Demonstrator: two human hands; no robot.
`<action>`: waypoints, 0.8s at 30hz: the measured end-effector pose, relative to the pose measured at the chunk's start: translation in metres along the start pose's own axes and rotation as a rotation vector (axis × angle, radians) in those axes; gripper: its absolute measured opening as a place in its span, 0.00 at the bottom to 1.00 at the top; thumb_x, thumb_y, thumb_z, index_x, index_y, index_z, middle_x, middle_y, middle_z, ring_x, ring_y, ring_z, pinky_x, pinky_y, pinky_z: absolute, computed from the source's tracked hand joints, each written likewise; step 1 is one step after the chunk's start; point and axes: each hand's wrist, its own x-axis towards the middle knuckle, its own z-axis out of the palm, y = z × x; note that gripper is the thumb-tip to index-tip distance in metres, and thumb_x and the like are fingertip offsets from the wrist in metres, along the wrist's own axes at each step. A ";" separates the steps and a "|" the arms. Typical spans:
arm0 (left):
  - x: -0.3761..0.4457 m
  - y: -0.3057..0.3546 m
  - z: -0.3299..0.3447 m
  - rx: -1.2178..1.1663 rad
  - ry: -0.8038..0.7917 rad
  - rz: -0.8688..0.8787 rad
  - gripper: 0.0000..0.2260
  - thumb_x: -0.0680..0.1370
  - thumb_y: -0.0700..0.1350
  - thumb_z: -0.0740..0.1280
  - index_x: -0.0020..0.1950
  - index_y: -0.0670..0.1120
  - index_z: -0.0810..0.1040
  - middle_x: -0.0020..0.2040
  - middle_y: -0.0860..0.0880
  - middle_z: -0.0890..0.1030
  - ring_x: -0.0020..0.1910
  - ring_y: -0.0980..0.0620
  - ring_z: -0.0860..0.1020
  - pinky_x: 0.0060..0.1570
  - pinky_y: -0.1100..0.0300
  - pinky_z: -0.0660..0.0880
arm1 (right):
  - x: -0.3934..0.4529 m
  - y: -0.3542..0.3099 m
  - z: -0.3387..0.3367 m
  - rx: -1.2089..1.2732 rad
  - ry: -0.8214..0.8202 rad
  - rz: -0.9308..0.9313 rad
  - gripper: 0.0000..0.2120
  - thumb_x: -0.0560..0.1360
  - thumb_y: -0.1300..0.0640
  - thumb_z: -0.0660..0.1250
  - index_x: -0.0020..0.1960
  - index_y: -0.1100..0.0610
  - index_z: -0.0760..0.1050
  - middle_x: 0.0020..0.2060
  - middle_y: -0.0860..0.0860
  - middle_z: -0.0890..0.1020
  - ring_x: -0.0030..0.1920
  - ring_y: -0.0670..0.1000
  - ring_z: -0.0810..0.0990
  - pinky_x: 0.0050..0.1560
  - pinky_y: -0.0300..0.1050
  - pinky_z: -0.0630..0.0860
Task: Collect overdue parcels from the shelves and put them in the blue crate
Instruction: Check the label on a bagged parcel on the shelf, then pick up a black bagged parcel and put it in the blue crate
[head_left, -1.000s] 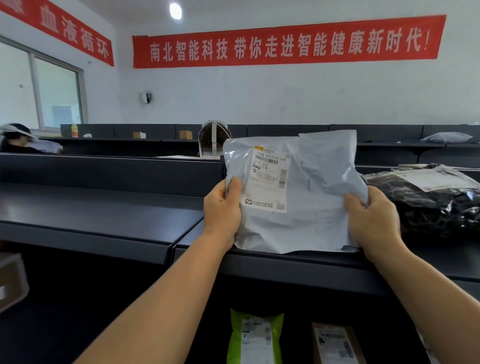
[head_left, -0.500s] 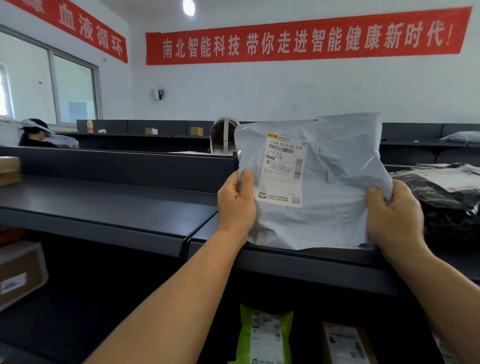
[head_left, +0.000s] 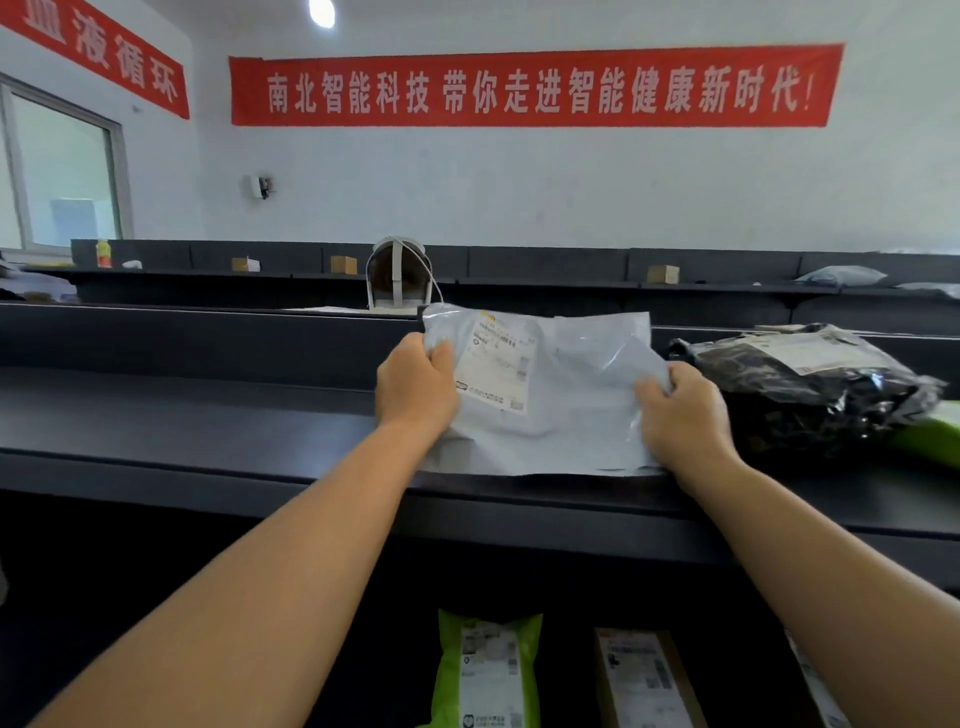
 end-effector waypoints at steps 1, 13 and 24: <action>0.003 0.000 -0.001 0.048 -0.024 -0.027 0.10 0.81 0.47 0.57 0.44 0.44 0.70 0.41 0.47 0.74 0.36 0.51 0.70 0.33 0.57 0.63 | 0.000 -0.001 0.003 -0.037 -0.027 0.007 0.08 0.77 0.60 0.60 0.43 0.63 0.74 0.35 0.54 0.75 0.37 0.56 0.72 0.36 0.47 0.64; -0.003 0.002 -0.012 0.418 -0.206 0.043 0.28 0.78 0.55 0.63 0.73 0.43 0.62 0.66 0.40 0.72 0.66 0.39 0.66 0.63 0.46 0.65 | -0.014 -0.029 -0.008 -0.111 -0.138 0.016 0.16 0.80 0.52 0.54 0.36 0.58 0.61 0.32 0.51 0.67 0.31 0.49 0.64 0.30 0.47 0.59; -0.043 0.085 0.037 -0.138 -0.572 0.139 0.28 0.82 0.55 0.56 0.78 0.44 0.54 0.38 0.56 0.73 0.40 0.62 0.70 0.52 0.59 0.62 | -0.006 -0.036 -0.074 0.096 -0.033 -0.026 0.26 0.83 0.48 0.50 0.74 0.64 0.59 0.52 0.51 0.80 0.51 0.53 0.72 0.50 0.45 0.61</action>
